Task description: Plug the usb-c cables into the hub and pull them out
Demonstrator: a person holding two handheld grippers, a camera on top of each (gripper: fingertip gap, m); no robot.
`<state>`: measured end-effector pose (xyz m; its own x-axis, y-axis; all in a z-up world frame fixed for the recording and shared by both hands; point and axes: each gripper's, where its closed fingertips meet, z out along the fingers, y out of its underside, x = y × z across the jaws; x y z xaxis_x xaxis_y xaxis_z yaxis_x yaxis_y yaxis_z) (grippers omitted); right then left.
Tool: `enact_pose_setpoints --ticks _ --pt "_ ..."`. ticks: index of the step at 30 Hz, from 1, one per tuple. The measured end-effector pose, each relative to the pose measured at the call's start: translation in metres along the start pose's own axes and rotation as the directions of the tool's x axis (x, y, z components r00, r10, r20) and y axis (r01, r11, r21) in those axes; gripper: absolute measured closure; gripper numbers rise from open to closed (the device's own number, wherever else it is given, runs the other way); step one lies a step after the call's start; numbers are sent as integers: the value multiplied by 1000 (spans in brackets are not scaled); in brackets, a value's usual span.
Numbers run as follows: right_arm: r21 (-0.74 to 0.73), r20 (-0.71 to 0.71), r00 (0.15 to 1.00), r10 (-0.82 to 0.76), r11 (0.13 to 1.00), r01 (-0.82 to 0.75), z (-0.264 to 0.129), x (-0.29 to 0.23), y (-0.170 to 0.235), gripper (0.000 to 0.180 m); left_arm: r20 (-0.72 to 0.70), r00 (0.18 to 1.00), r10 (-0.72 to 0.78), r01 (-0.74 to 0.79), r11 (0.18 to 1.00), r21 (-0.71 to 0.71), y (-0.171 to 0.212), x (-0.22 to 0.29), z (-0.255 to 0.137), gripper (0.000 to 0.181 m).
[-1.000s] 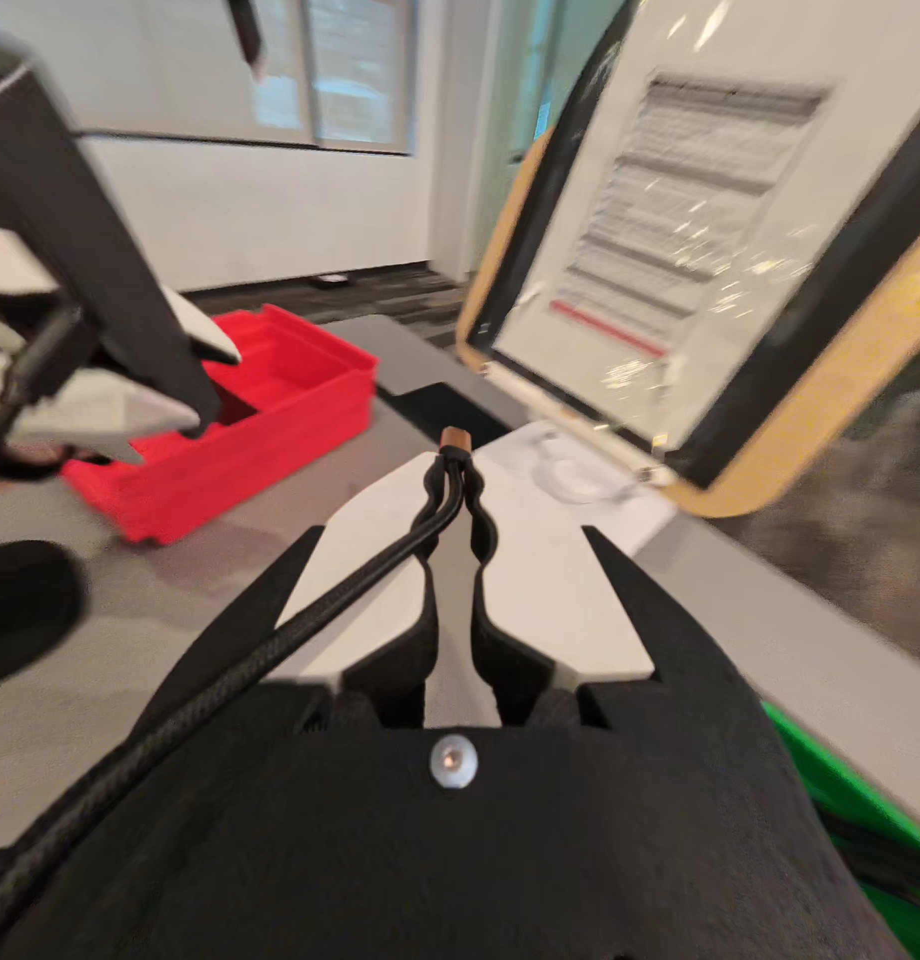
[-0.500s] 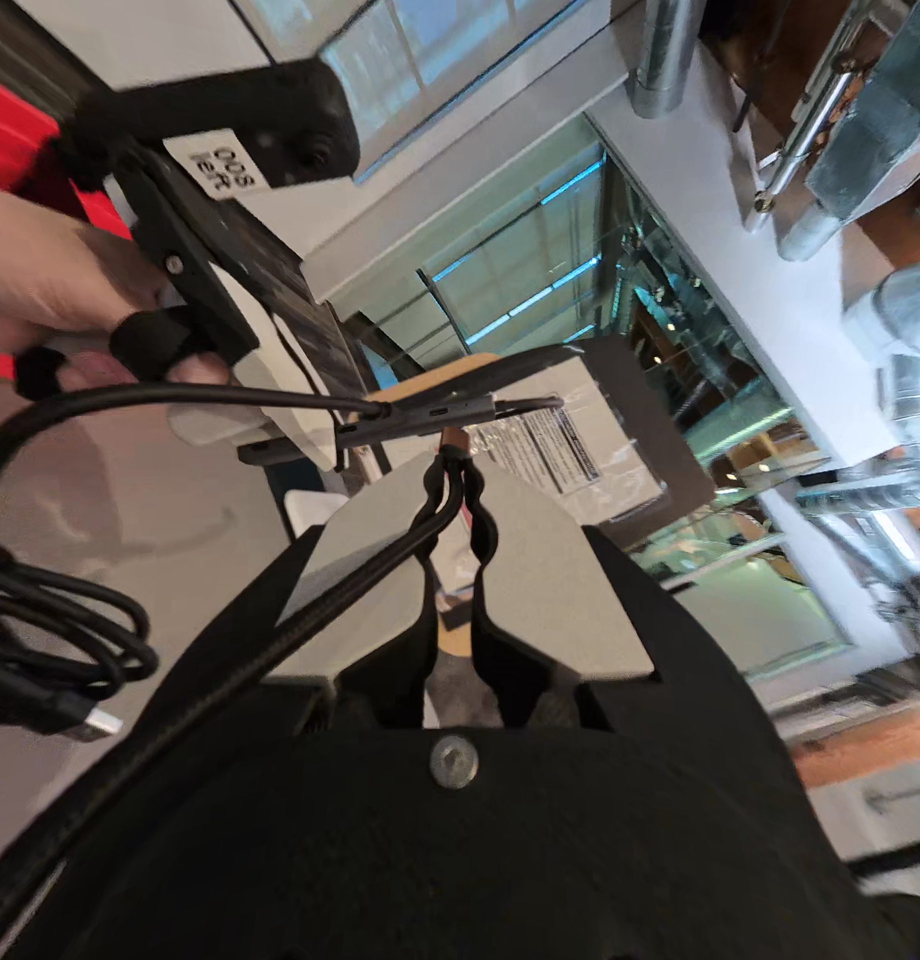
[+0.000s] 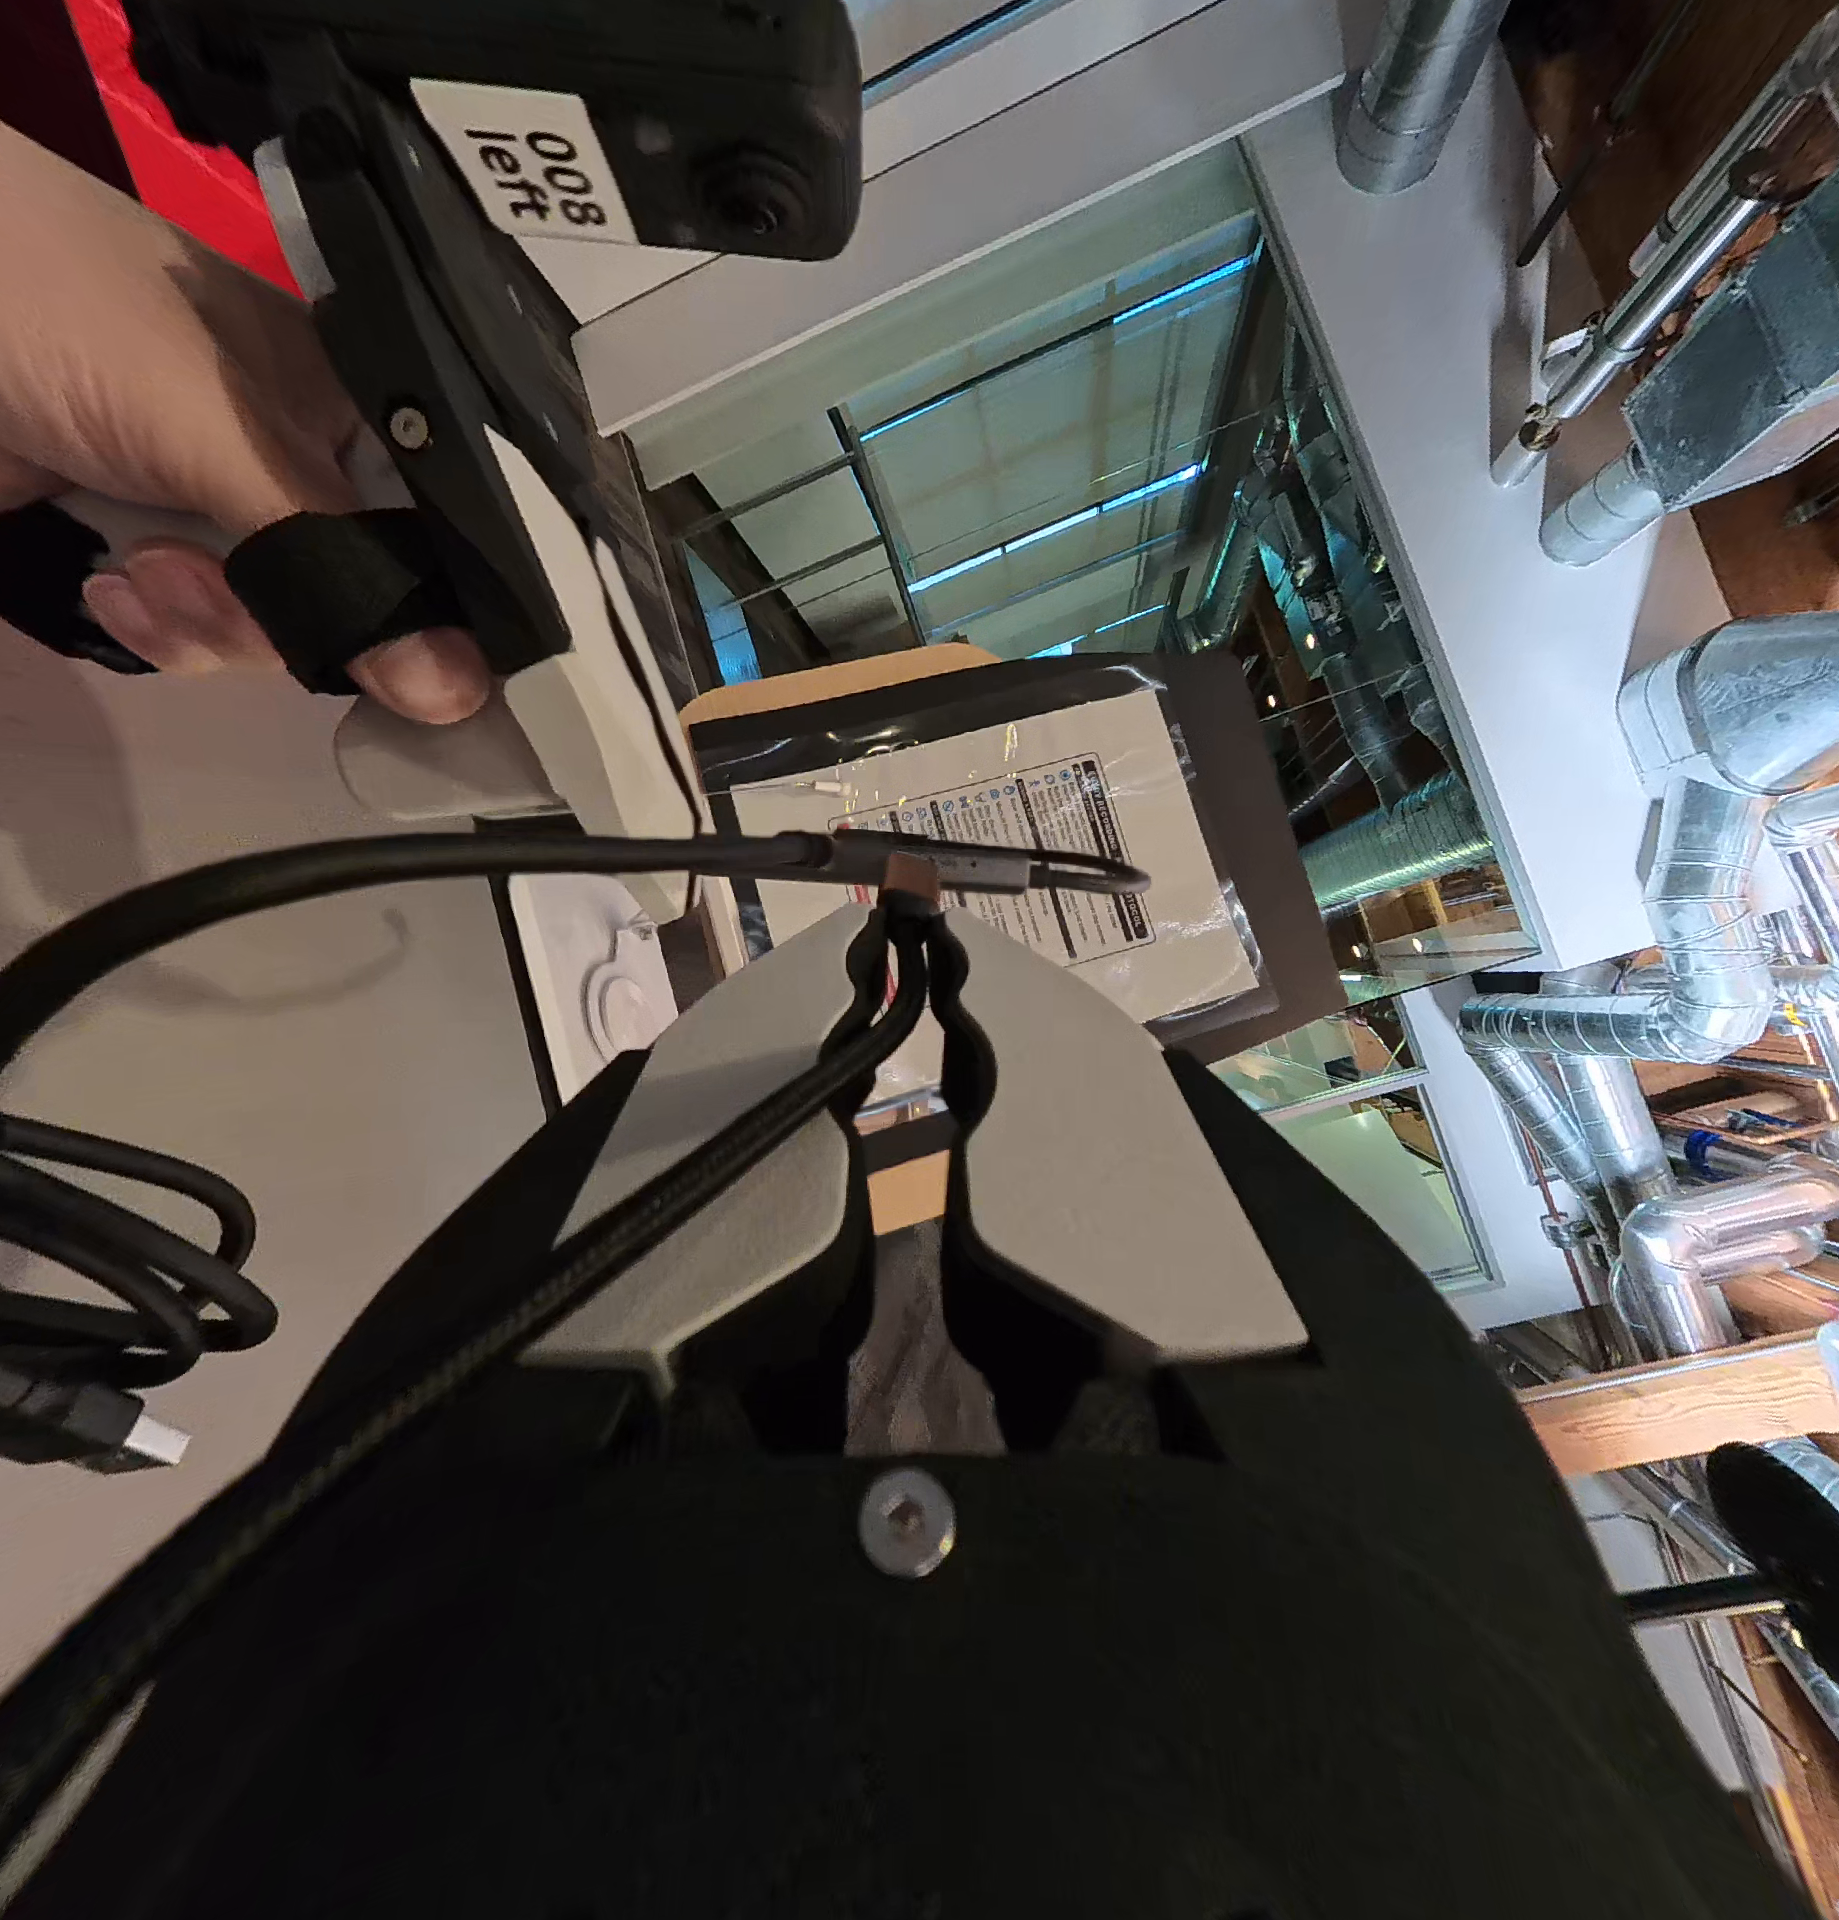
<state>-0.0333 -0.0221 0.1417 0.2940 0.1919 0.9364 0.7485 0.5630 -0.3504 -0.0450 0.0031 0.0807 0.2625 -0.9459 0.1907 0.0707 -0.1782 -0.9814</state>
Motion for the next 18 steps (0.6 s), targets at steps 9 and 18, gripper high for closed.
enact_pose_setpoints --ticks 9,18 --pt "-31 19 1000 -3 1000 4 -5 1 4 172 24 992 128 -127 991 -29 1 4 0 158" --pt "-64 30 1000 -4 998 6 -10 1 1 172 101 938 332 -320 940 -120 -6 10 -9 158"
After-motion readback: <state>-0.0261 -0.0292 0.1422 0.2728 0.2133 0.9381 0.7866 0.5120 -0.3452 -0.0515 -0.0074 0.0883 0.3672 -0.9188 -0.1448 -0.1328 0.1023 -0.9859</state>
